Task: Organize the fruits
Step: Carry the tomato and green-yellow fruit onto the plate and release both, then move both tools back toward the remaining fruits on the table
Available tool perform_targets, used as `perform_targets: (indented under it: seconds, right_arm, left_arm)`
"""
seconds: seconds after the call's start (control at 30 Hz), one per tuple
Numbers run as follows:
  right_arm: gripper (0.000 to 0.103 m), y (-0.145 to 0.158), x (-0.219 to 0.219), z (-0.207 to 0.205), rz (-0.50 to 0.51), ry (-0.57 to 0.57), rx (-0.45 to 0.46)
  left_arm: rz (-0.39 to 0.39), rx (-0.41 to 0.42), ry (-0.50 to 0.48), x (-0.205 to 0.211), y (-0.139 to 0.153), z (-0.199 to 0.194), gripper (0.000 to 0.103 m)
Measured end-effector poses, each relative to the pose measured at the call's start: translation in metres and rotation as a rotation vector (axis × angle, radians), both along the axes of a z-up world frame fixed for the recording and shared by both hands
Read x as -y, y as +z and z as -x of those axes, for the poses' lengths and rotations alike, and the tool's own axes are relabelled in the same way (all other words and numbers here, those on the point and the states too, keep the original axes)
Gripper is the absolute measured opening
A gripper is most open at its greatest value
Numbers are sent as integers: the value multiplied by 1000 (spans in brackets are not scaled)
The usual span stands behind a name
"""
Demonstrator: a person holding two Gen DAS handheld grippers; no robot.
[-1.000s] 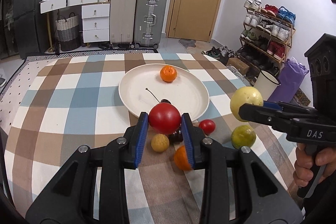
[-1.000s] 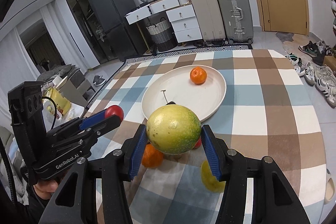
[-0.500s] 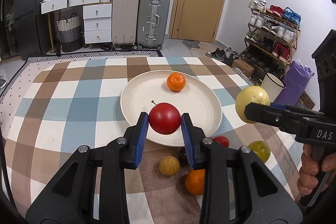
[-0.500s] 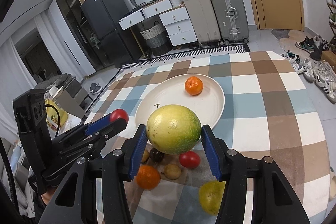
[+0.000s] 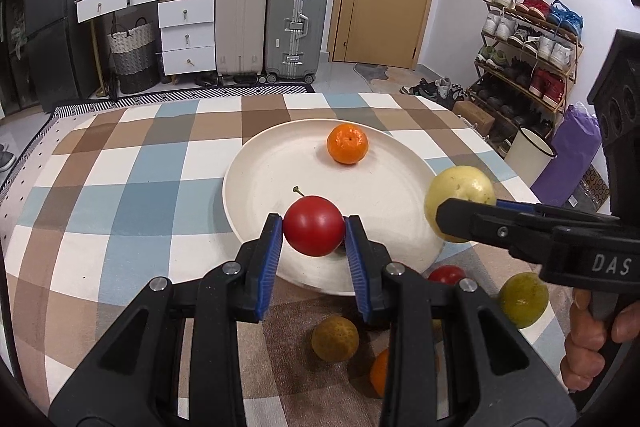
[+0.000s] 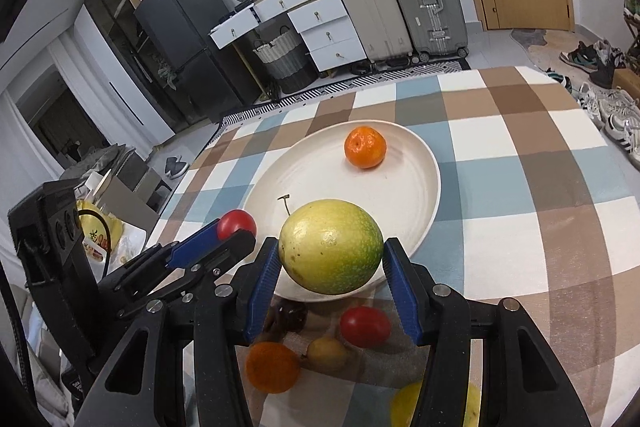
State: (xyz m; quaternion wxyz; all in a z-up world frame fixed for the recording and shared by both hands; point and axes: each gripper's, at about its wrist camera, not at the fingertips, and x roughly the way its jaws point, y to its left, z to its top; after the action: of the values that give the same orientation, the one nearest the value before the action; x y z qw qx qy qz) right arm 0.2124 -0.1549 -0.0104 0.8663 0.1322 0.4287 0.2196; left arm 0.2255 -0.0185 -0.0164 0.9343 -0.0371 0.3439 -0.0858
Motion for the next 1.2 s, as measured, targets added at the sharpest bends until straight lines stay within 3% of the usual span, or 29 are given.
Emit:
perform_targets:
  seconds: [0.37,0.53,0.77,0.87,0.97,1.03,1.17,1.2]
  right_arm:
    - [53,-21,-4,-22,2,-26,-72]
    - [55,-13,-8,-20,50,-30,-30]
    - [75,8,3,-4,75,-29,45]
    - [83,16,10,5,83,-27,66]
    - [93,22,17,14,97,-31,84]
    - [99,25,22,20,102,-37,96]
    - [102,31,31,35,128,-32,124]
    - [102,31,33,38,138,-30,128]
  left_arm:
    - [-15,-28,-9,3,-13,-10,29]
    - [-17,-43,-15,4,-14,-10,29]
    - [15,-23,-10,-2,-5,-1,30]
    - [23,-24,0,-6,-3,4,41]
    - [27,-10,11,-11,2,13,59]
    - [35,5,24,-14,6,22,83]
    - [58,30,56,-23,15,37,93]
    - [63,30,68,-24,16,41,100]
